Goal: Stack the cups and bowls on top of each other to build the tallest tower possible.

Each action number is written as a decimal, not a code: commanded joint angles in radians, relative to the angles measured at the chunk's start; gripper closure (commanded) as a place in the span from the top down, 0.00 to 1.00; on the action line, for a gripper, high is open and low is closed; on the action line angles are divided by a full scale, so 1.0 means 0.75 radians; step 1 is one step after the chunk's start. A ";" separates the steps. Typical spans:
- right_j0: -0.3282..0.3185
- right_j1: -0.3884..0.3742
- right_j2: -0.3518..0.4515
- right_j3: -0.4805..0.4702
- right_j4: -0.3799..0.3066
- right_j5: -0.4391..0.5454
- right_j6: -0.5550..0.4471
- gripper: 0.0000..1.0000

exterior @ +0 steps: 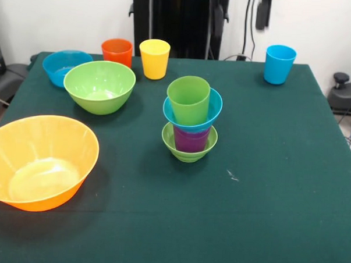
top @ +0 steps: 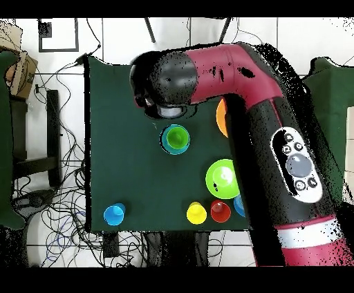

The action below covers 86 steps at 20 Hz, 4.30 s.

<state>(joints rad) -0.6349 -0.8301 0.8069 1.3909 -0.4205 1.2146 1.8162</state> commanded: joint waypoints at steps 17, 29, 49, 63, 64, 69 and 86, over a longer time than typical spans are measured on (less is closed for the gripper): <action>-0.646 -0.078 0.230 0.587 -0.126 -0.301 -0.626 1.00; -0.659 0.045 0.203 0.695 -0.340 -0.596 -0.446 1.00; -0.594 0.200 0.106 0.642 -0.544 -0.739 -0.363 1.00; -0.602 0.264 0.085 0.628 -0.617 -0.681 -0.403 1.00; -0.609 0.274 0.084 0.626 -0.618 -0.676 -0.409 1.00; -0.623 0.289 0.057 0.641 -0.660 -0.685 -0.396 1.00; -0.611 0.227 -0.016 0.787 -0.729 -0.750 -0.236 1.00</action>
<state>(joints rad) -1.1237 -0.6493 0.8675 1.8988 -0.8938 0.7033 1.7030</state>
